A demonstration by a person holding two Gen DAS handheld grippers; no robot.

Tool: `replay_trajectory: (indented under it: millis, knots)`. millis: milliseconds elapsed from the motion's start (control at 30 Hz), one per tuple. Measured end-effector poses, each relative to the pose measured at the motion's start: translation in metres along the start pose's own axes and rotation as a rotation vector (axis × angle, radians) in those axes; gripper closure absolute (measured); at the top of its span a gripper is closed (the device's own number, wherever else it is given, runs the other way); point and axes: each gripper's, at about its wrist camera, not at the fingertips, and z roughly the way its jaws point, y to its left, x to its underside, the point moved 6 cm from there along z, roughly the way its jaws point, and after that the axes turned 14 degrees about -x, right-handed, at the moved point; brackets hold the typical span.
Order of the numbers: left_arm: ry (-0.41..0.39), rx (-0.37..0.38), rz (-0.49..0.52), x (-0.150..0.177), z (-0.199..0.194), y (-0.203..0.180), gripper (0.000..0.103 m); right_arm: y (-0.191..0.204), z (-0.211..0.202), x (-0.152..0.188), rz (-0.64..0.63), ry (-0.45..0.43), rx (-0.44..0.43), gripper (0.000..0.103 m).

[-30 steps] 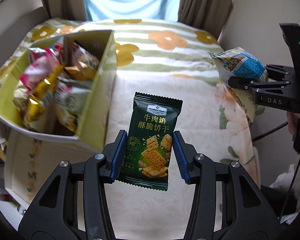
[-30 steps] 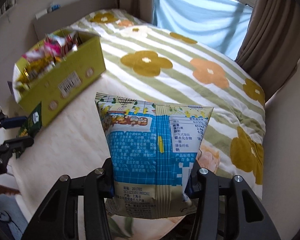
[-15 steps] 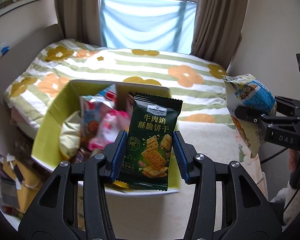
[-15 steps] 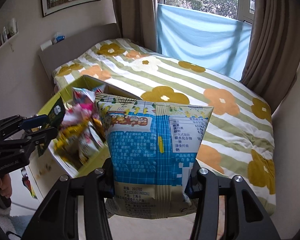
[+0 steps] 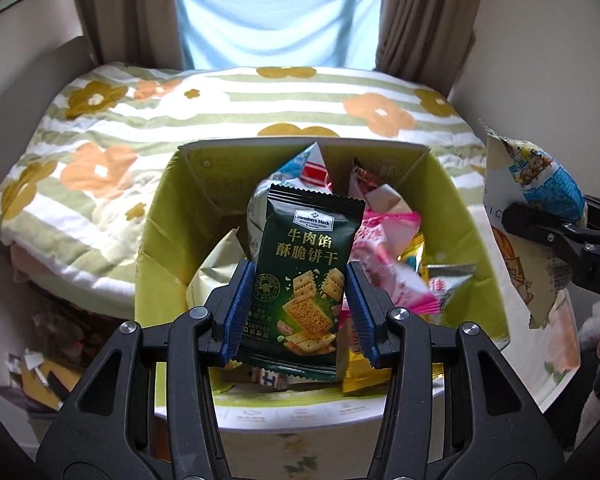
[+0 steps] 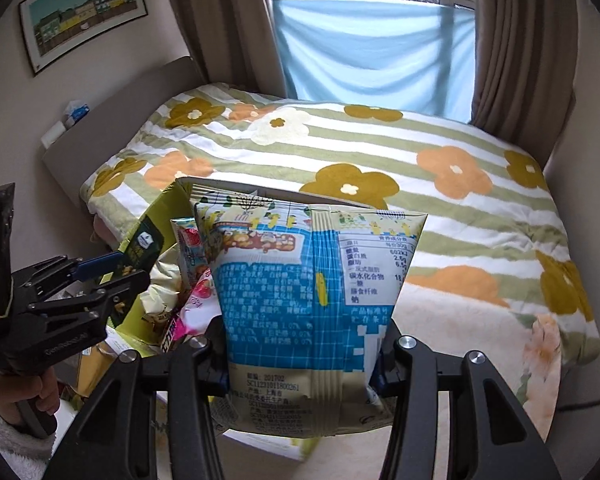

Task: Organize snacks
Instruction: 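Carry both packets over the box and open both tools to drop them in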

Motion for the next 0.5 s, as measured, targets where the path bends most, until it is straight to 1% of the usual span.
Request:
replay_trajectory:
  millis: [133,167,200,233,267,300,367,500]
  knots:
    - [0.009,0.008,0.049,0.004,0.008,-0.003,0.060,0.002,0.005,0.001,0.034,0.014,0.030,0.057]
    - [0.008,0.005,0.054,0.004,0.009,-0.004,0.059,0.003,0.006,0.000,0.037,0.015,0.036,0.057]
    - [0.009,0.005,0.063,0.005,0.010,-0.005,0.053,0.002,0.006,-0.002,0.038,0.016,0.042,0.057]
    - [0.010,0.013,0.063,0.006,0.010,-0.007,0.044,0.003,0.007,-0.003,0.039,0.017,0.045,0.057]
    - [0.009,0.022,0.054,0.006,0.010,-0.008,0.013,0.003,0.008,-0.004,0.039,0.017,0.049,0.057]
    - [0.007,0.025,0.044,0.006,0.010,-0.006,0.000,0.003,0.010,-0.006,0.039,0.017,0.052,0.057]
    - [-0.008,0.035,0.035,0.006,0.007,-0.005,0.000,0.001,0.014,-0.009,0.042,0.017,0.051,0.057]
    - [0.008,0.030,0.045,0.009,0.010,-0.005,0.000,0.003,0.022,-0.013,0.057,0.015,0.033,0.057]
